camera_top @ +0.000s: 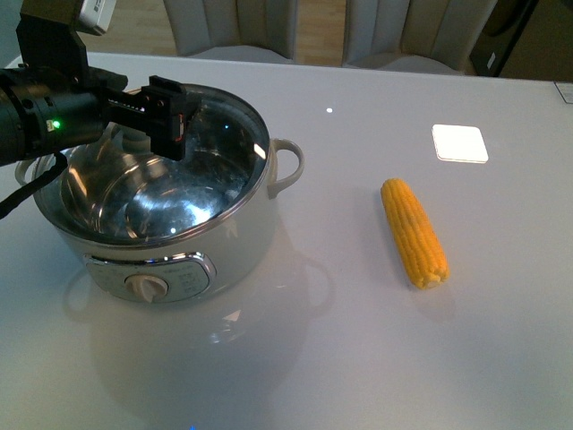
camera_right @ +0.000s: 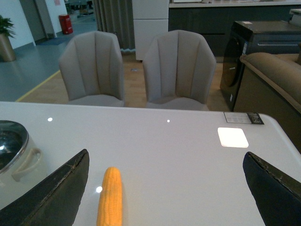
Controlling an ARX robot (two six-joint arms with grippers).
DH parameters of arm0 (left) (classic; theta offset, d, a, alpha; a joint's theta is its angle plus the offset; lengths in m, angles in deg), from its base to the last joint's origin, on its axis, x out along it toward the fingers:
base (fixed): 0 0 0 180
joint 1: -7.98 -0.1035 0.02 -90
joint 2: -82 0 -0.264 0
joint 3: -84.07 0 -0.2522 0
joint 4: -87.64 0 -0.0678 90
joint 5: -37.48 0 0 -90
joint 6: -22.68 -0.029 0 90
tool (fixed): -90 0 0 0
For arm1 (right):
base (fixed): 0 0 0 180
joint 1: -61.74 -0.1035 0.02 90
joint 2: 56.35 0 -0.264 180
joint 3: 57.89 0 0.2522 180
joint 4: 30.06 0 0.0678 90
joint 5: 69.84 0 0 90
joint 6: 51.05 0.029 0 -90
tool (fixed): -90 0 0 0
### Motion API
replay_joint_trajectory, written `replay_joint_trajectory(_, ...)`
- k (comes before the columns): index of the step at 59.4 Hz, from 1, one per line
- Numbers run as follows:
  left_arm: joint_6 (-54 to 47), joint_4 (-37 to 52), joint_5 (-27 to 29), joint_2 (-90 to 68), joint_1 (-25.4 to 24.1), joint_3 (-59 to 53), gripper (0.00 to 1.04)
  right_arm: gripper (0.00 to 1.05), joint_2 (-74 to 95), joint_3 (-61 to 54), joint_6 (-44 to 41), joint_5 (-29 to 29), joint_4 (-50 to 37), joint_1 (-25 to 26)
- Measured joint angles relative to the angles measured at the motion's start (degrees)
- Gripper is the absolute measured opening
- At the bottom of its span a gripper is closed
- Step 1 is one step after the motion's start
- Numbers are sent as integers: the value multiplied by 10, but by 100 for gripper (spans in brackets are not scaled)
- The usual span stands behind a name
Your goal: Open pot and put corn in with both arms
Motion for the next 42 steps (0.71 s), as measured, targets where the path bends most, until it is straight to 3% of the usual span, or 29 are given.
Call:
replay_joint_trajectory(16,8,1,13,-29,3,23,98,96,0,0,0,0,0,0)
replay_joint_trajectory(37,33,23,27,-43,13,22,42,96,0,0,0,0,0,0)
replay_joint_trajectory(42,33,25,30,-43,13,22,41,96,0,0,0,0,0,0)
